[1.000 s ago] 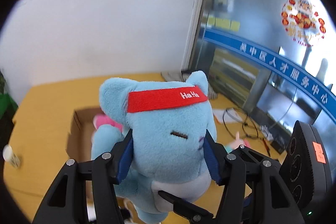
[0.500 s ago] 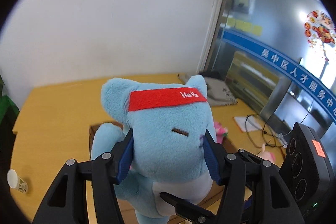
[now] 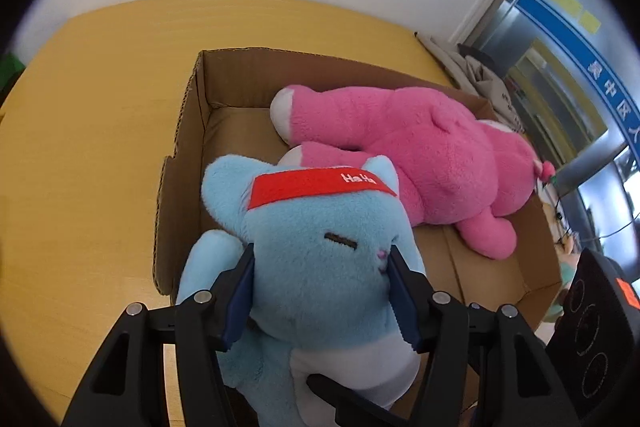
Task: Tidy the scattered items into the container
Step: 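Lower the cat plush beside the pink bear and open the left gripper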
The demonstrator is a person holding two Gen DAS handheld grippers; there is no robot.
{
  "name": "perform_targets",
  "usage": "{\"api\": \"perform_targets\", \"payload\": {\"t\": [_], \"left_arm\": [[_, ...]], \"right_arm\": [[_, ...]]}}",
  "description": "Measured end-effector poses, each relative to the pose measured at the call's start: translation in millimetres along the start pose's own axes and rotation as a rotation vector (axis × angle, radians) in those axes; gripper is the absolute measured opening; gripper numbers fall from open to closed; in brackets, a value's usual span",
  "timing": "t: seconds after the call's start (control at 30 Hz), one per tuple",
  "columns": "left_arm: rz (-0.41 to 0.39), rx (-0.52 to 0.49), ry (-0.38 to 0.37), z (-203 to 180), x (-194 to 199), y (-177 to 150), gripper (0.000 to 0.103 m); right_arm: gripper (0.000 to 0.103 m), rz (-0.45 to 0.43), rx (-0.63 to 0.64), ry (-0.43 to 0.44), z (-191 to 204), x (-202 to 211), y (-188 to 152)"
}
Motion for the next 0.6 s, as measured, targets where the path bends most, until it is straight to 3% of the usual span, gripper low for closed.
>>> {"api": "perform_targets", "payload": {"t": [0.17, 0.23, 0.3, 0.4, 0.53, 0.6], "left_arm": [[0.008, 0.019, 0.003, 17.2, -6.3, 2.4, 0.074], [-0.002, 0.055, -0.006, 18.6, -4.7, 3.9, 0.075], [-0.022, 0.077, 0.031, 13.2, 6.9, 4.5, 0.075], [-0.081, 0.028, 0.165, -0.9, 41.3, 6.4, 0.073], [-0.204, 0.008, 0.125, -25.2, 110.5, -5.1, 0.074], [-0.25, -0.004, 0.157, -42.4, 143.6, -21.0, 0.075]], "right_arm": [[0.077, 0.012, 0.005, -0.024, 6.4, -7.2, 0.9], [0.083, 0.015, -0.006, -0.021, 4.2, -6.9, 0.4], [0.088, 0.012, 0.0, -0.025, 3.8, -1.3, 0.3], [0.101, -0.036, -0.016, -0.068, -2.1, 21.5, 2.1], [0.103, -0.147, 0.031, -0.111, -7.4, 76.5, -2.8], [0.103, -0.186, 0.044, -0.143, -25.6, 103.5, 0.8]]}}
Point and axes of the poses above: each gripper's, at about its wrist camera, not at the fingertips, and x roughly against the way its jaws point, z to its left, y to its top, the point moved 4 cm from there along -x, roughly the way its jaws point, and after that the axes turned 7 degrees about -x, right-handed, at the moved point
